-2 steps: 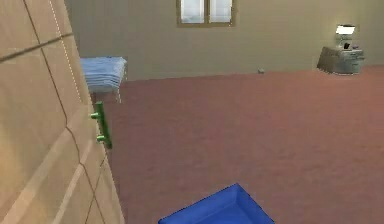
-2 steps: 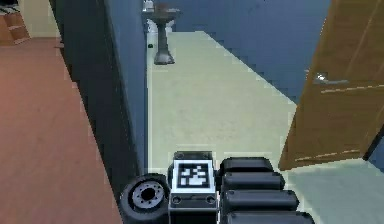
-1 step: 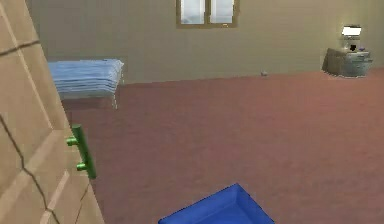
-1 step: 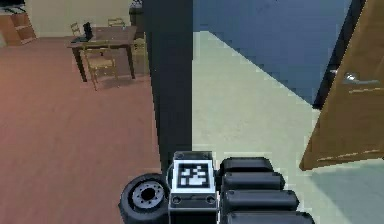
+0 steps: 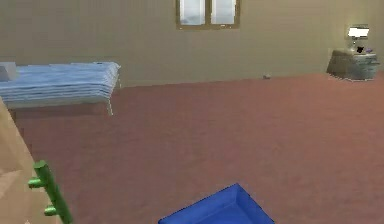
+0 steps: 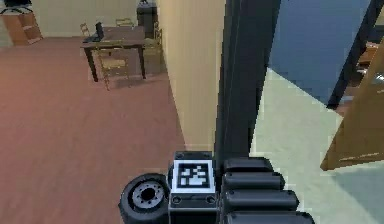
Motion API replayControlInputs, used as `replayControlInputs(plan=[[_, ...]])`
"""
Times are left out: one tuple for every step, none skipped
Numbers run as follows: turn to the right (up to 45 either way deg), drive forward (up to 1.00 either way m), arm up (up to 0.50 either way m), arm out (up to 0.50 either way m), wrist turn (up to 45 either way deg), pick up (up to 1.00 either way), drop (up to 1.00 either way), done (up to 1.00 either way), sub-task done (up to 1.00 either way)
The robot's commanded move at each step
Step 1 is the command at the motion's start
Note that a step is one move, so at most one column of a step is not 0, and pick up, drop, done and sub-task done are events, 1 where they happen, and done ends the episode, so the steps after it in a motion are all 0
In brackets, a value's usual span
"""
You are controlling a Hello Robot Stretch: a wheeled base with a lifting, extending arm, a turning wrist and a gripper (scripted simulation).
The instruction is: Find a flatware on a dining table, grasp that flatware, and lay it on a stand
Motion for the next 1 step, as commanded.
replayControlInputs(plan=[[27.0,0.00,0.00,0.00,0.0,0.00,0.00,0.00,0.00]])
